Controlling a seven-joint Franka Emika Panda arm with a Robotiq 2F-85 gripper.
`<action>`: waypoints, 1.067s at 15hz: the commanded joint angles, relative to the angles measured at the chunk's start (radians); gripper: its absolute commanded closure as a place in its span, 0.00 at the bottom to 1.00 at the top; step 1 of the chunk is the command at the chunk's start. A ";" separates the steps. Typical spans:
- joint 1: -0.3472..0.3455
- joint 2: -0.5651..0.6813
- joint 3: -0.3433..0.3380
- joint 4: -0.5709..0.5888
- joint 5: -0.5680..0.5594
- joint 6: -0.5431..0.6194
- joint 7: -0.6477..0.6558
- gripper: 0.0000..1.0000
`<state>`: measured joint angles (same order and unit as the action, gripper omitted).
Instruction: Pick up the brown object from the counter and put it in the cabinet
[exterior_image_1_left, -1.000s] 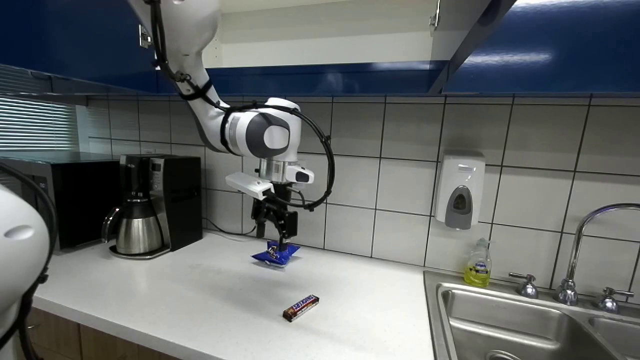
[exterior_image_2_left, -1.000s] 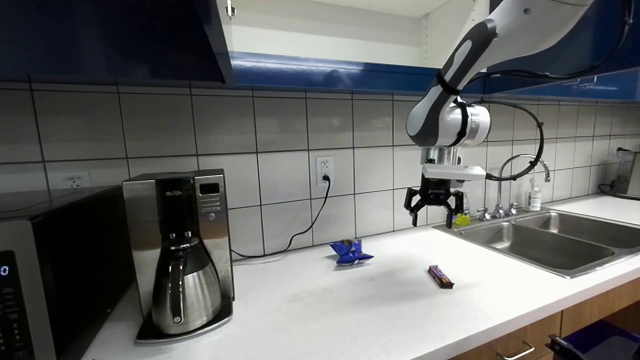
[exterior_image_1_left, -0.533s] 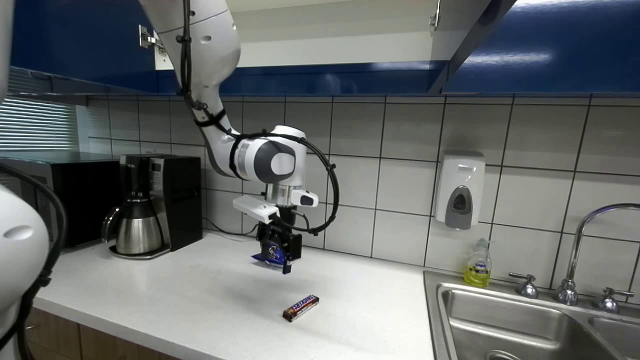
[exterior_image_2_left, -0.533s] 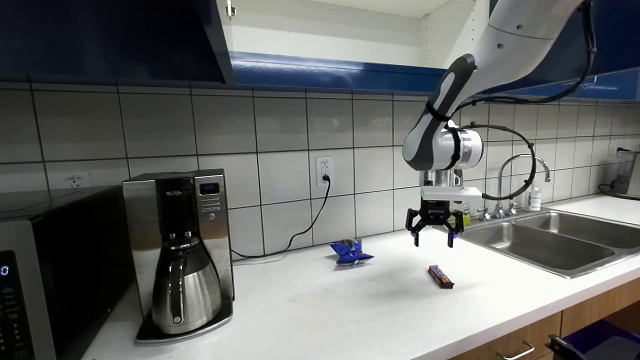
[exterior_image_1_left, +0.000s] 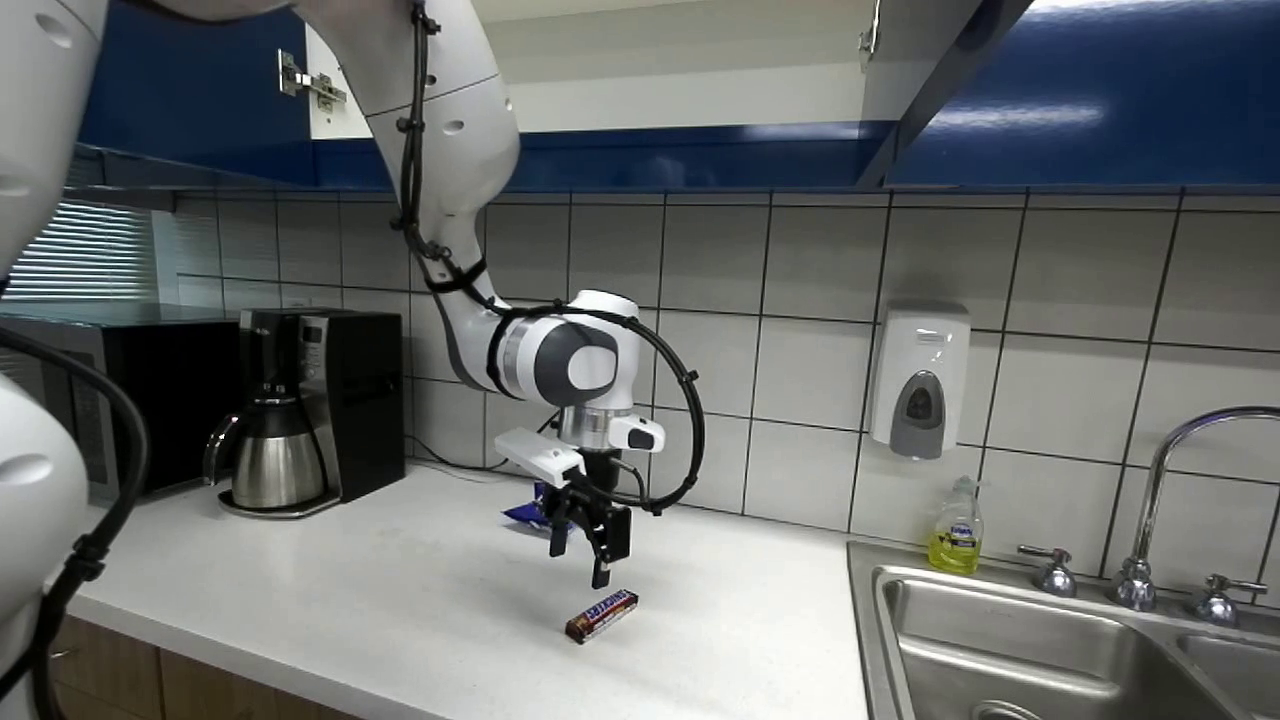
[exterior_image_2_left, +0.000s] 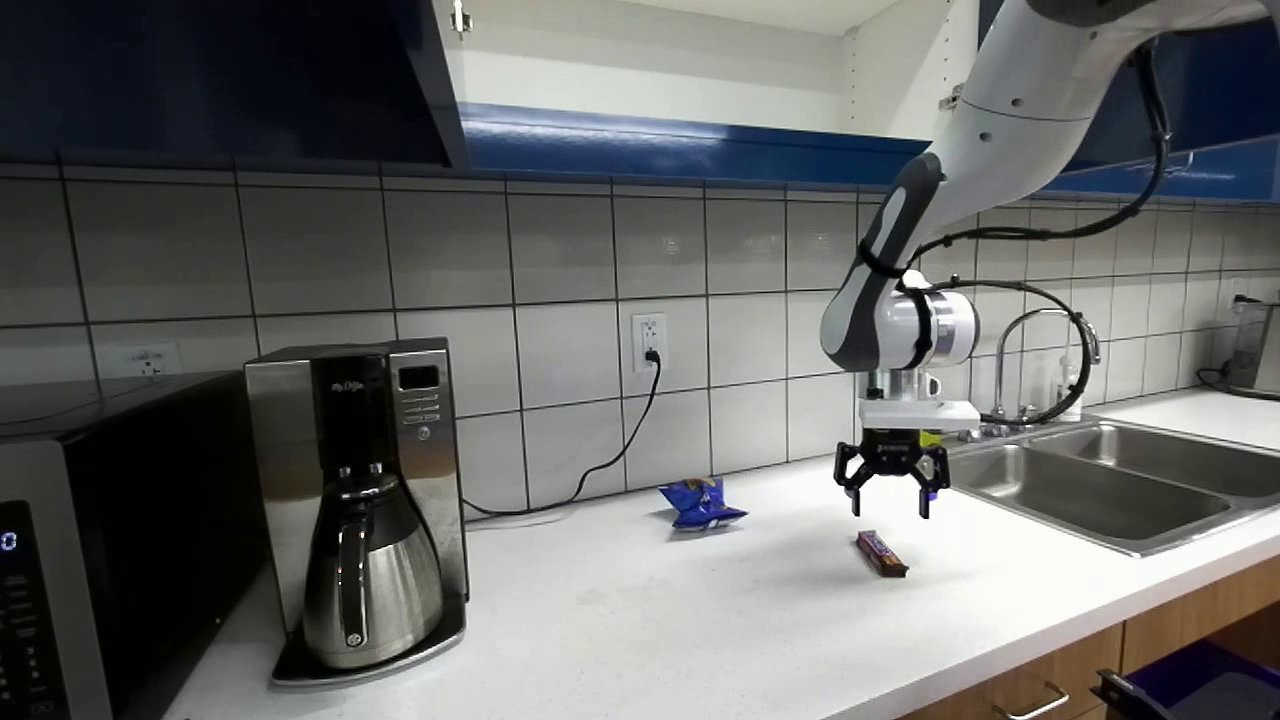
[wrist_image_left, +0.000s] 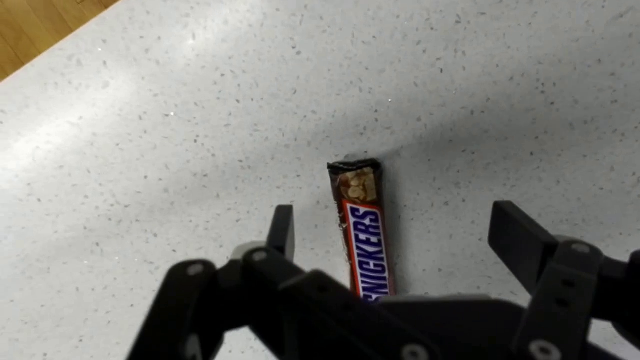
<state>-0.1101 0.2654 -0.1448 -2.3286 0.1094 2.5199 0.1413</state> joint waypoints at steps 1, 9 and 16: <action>-0.024 0.050 -0.004 0.039 0.001 0.015 -0.021 0.00; -0.033 0.146 0.000 0.121 0.003 0.032 -0.020 0.00; -0.026 0.223 0.005 0.182 0.000 0.031 -0.012 0.00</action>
<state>-0.1291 0.4549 -0.1507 -2.1836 0.1094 2.5495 0.1413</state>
